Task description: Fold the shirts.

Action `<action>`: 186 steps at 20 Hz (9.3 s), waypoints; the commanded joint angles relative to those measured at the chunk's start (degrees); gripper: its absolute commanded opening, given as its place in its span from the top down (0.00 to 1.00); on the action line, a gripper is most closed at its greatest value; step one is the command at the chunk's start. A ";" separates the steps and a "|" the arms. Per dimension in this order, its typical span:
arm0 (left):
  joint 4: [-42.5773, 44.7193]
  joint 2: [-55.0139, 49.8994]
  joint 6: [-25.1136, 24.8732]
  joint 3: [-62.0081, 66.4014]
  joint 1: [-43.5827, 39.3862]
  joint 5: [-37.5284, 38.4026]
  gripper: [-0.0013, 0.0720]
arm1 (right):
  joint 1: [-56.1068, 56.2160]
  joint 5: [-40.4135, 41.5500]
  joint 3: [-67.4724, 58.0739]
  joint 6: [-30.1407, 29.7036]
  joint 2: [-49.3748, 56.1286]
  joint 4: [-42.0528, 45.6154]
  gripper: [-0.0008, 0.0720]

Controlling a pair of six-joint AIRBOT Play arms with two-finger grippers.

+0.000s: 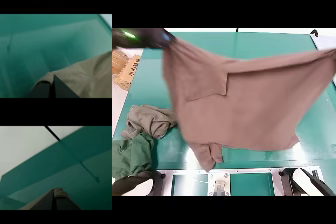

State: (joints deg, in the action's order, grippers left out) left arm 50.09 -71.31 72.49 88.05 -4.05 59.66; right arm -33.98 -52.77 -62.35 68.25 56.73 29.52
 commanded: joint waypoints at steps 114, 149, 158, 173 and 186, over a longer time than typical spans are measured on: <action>-9.38 14.16 -3.32 -37.94 1.60 3.80 0.95 | 2.75 -10.84 12.39 22.99 4.92 30.01 0.96; -8.74 -26.05 -1.33 -2.23 -14.67 -5.62 0.95 | 2.99 -33.11 -29.18 -2.78 56.24 18.67 0.96; -10.08 -41.22 4.76 8.61 -32.00 -15.87 0.95 | 6.40 -46.58 -40.87 5.27 35.21 18.49 0.96; -9.99 -50.12 11.19 29.03 -26.40 7.87 0.95 | 11.26 -47.56 -40.89 6.69 25.97 16.68 0.96; 5.29 -31.98 9.16 29.03 1.70 30.51 0.95 | 57.55 -7.85 -30.08 23.15 34.01 16.52 0.96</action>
State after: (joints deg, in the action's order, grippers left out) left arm 53.98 -104.44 83.77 117.08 -6.81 85.97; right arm 12.38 -75.40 -95.39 87.42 86.39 46.02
